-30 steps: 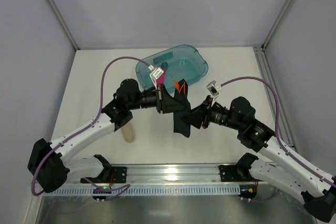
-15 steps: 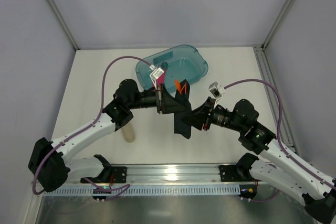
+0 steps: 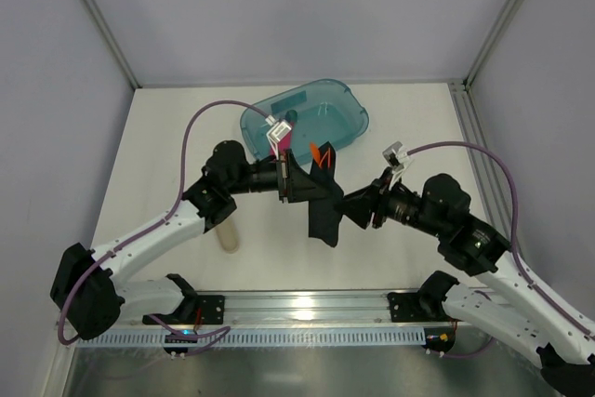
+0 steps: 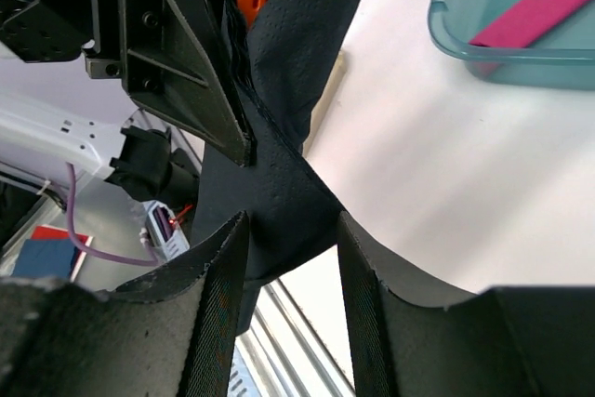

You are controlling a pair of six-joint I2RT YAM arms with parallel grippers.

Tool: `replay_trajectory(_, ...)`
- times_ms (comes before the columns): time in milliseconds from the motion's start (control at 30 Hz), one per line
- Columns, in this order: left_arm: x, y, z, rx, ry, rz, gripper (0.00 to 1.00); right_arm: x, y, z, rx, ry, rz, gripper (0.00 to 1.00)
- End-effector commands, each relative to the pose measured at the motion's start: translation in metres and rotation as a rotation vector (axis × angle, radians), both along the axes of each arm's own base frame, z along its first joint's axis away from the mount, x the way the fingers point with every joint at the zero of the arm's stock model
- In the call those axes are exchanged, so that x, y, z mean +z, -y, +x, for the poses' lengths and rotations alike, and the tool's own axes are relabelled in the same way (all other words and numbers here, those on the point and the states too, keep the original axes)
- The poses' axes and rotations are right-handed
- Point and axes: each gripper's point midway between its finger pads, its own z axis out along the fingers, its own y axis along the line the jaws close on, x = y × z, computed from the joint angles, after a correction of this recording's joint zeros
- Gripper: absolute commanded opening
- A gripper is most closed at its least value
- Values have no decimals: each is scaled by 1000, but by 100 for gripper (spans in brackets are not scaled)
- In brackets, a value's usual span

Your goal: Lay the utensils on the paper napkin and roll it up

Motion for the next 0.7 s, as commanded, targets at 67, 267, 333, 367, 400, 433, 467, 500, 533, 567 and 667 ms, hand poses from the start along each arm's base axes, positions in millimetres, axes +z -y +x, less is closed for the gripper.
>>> replay_trajectory(67,-2,-1,3,19,33,26,0,15,24,4,-103,38,-51,46)
replay_trajectory(267,-8,-1,8,41,41,56,0,31,39,0,-175,31,-6,46)
replay_trajectory(333,-10,0,8,41,36,62,0,36,38,-5,-147,38,19,46)
replay_trajectory(367,-10,0,8,40,35,63,0,41,35,-8,-129,38,42,46)
replay_trajectory(400,-10,0,8,37,35,62,0,42,31,-10,-107,34,49,46)
replay_trajectory(433,-10,0,9,39,35,63,0,43,27,-13,-84,26,60,46)
replay_trajectory(467,-10,1,9,37,35,62,0,40,20,-13,-56,6,64,46)
replay_trajectory(500,-9,1,8,35,35,59,0,38,17,-13,-45,-3,64,46)
replay_trajectory(533,-8,1,8,35,34,56,0,34,15,-12,-43,-12,59,46)
replay_trajectory(567,-6,0,8,35,37,51,0,29,12,-9,-40,-19,56,46)
replay_trajectory(667,-3,0,6,32,35,42,0,22,6,-3,-38,-21,46,46)
